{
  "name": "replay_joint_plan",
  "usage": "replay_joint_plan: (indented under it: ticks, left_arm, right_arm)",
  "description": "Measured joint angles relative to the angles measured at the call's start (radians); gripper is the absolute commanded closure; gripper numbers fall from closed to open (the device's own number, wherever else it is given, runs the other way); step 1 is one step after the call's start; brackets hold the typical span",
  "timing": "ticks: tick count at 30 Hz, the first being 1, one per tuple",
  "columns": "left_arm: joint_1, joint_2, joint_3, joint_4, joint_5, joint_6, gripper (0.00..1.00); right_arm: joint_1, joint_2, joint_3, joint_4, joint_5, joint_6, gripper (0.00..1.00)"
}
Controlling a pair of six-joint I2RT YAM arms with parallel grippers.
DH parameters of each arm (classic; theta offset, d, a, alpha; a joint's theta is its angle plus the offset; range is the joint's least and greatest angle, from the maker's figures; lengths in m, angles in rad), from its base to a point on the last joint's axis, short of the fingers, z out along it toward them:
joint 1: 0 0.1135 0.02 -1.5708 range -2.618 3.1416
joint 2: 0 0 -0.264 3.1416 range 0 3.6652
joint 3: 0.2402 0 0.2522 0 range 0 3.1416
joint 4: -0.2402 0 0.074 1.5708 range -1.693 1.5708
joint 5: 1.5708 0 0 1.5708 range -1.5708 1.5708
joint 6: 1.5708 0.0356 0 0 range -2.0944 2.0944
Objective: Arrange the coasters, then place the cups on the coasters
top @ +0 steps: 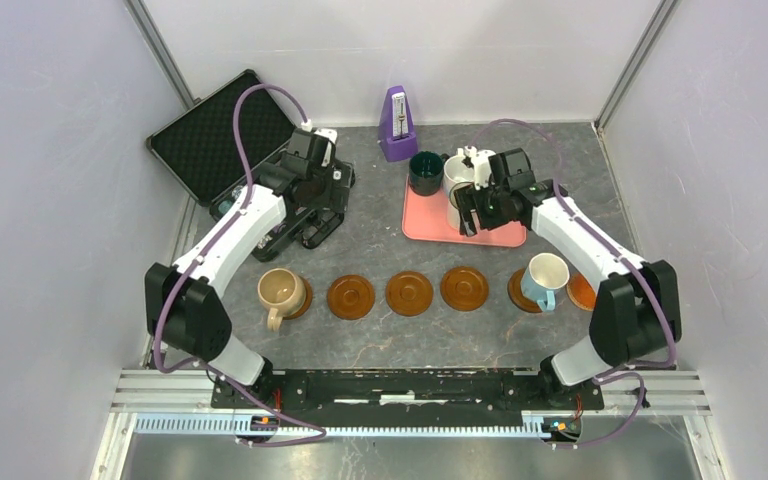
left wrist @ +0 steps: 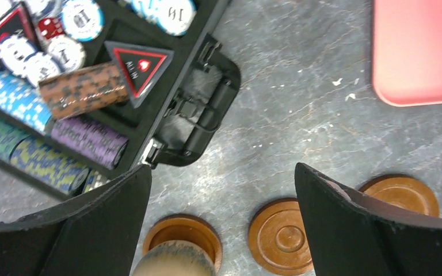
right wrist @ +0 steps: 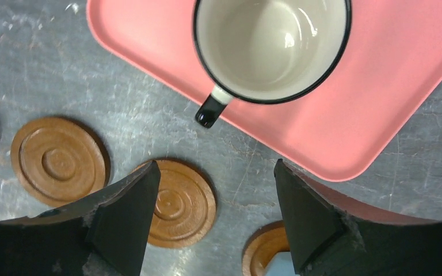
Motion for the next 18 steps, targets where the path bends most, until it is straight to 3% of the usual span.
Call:
replay_joint_plan:
  ticks: [9, 18]
  left_arm:
    - [0.028, -0.037, -0.027, -0.026, -0.127, -0.005, 0.0]
    - [0.051, -0.037, -0.002, -0.045, -0.206, 0.047, 0.0]
  right_arm:
    - [0.033, 0.096, -0.001, 0.092, 0.111, 0.167, 0.32]
    - [0.043, 0.124, -0.049, 0.188, 0.166, 0.233, 0.43]
